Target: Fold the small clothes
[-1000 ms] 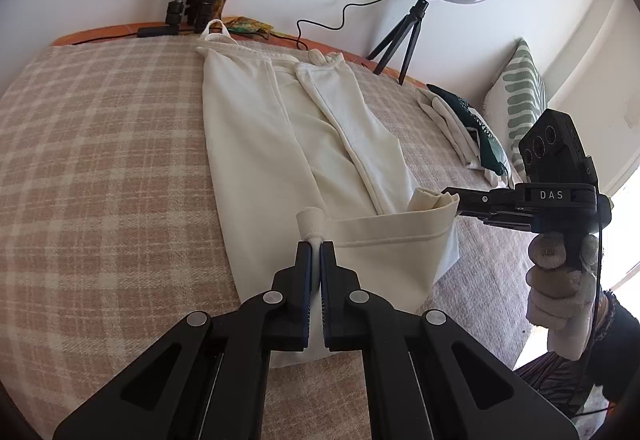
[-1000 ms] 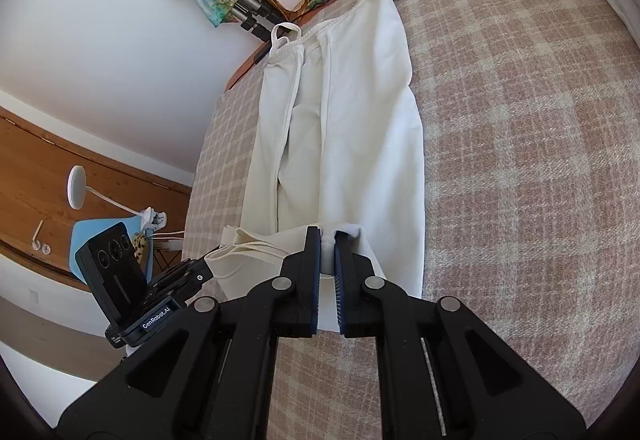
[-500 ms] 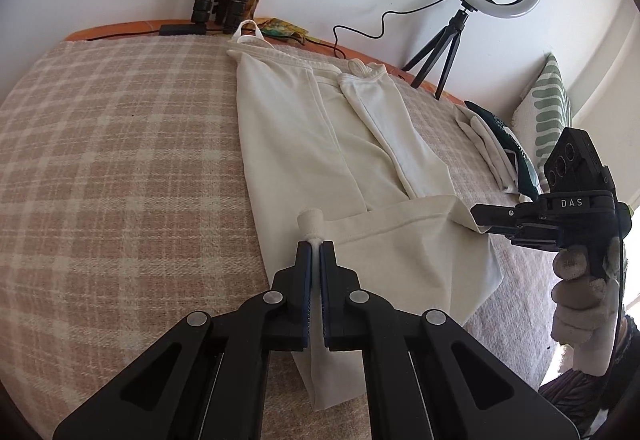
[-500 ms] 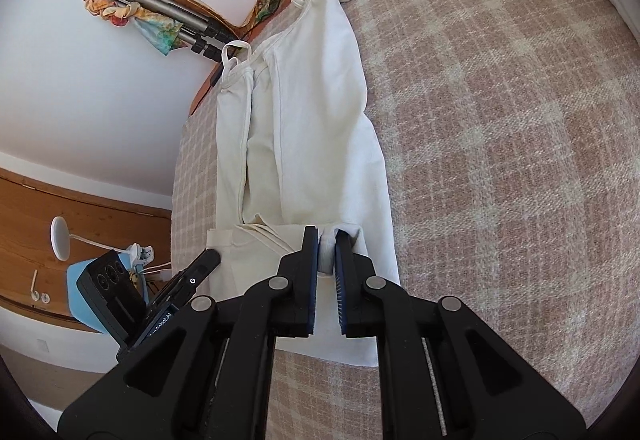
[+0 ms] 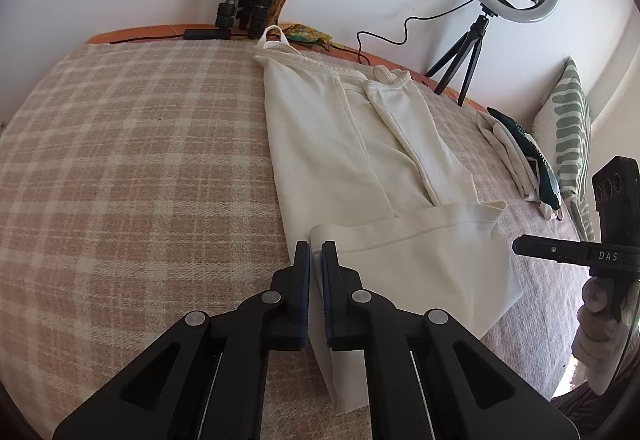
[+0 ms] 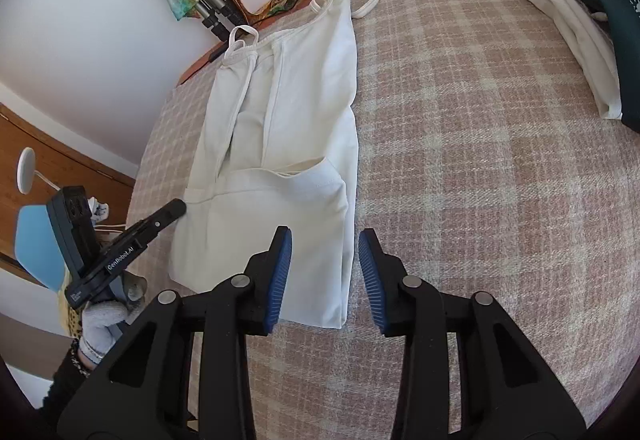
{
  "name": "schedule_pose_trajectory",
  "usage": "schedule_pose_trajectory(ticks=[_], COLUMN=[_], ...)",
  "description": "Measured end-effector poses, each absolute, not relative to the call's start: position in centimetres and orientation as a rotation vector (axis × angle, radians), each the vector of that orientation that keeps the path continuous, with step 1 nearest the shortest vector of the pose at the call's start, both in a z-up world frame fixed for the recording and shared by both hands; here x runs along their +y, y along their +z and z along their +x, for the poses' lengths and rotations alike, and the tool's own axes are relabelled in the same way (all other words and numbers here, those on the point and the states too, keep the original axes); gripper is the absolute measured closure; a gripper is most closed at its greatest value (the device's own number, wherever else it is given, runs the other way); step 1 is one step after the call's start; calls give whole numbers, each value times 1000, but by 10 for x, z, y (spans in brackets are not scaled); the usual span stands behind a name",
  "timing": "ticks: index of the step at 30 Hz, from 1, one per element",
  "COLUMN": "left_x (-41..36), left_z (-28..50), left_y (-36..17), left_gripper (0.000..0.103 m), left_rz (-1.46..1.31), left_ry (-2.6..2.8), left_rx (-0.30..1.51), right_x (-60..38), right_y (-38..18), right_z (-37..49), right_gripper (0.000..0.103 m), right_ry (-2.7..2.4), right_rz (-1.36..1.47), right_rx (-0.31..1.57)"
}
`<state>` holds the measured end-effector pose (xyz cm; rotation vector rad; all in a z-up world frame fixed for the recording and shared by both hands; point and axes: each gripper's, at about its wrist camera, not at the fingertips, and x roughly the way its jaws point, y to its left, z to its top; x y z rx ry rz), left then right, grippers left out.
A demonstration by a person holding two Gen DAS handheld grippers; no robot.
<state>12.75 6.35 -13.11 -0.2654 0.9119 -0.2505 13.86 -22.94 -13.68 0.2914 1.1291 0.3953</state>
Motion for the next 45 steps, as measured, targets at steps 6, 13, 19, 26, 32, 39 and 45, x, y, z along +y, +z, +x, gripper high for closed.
schedule_pose_trajectory(ticks=[6,13,19,26,32,39,45], left_x=[51,-7,1,50,69,87,95], left_z=[111,111,122,133,153,205,249], left_y=[-109,-117,-130,-122,-112,-117,-130], left_gripper=[95,95,95,95,51,51,51], left_rz=[-271,-195,-128,-257,-351,-408,-471], left_ry=[-318,-466,-349,-260,-277,-298,-359], left_rx=[842,898,934,906,883,939,967], right_x=[-209,-171,-190,-222,-221,-221,-226], right_y=[-117,-120,-146,-130,-117,-117,-130], right_z=[131,136,159,159,172,220,274], right_gripper=[70,70,70,70,69,69,69], right_ry=[406,488,331,300,349,422,498], right_rz=[127,45,81,146,129,158,264], right_rx=[1002,968,1070,1032,980,986,1019])
